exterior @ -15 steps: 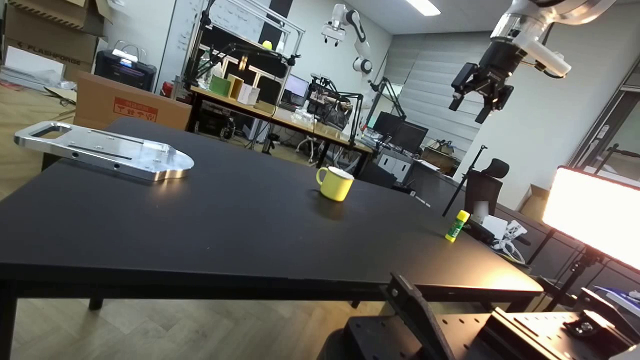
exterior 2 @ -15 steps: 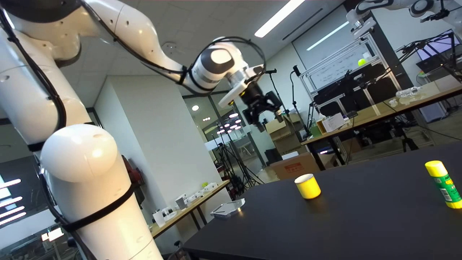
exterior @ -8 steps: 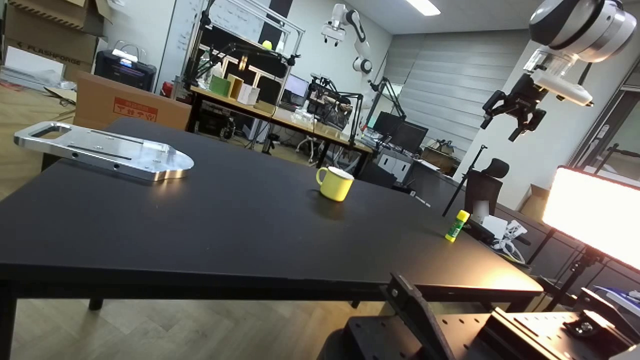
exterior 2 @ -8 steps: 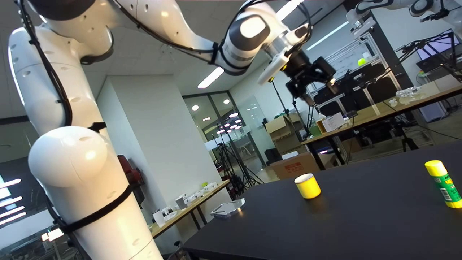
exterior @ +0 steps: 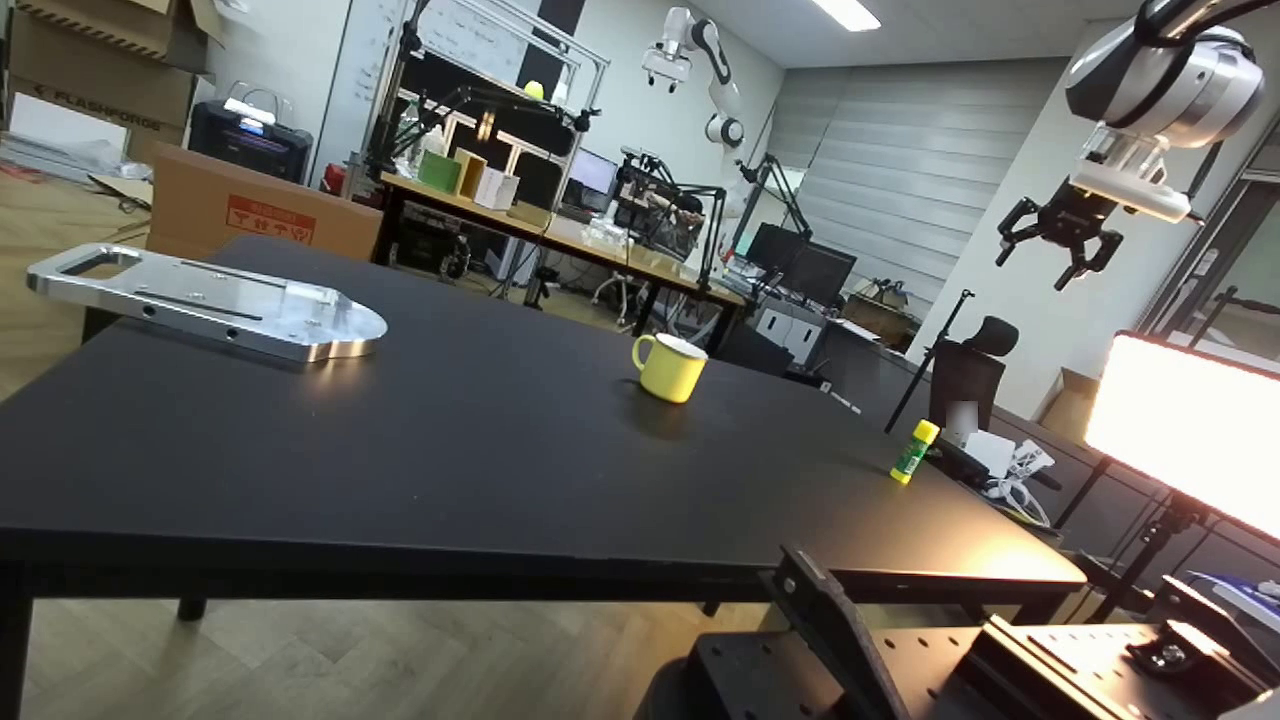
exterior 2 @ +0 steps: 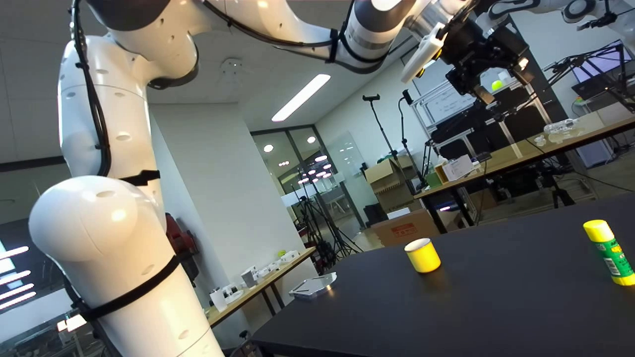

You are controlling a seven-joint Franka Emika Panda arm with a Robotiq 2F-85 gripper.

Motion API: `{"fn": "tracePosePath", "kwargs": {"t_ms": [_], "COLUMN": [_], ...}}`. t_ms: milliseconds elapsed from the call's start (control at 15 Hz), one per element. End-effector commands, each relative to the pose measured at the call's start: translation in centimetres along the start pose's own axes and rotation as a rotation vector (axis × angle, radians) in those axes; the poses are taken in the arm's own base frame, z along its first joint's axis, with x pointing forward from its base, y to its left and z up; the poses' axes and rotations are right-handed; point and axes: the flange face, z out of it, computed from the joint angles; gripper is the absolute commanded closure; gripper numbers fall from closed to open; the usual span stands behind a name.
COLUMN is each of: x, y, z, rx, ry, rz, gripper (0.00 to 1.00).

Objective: Pick up the object and put it in the cup

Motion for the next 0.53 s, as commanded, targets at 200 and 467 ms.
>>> {"fn": "tracePosePath", "kwargs": {"t_ms": [200,467], "x": [0.6,2.7], "y": [-0.1,-1.5], "z": [0.6,1.2], "rx": [-0.008,0.116], "ry": [-0.003,0.066], "rz": [0.012,0.148], "gripper": [0.0,0.0]}}
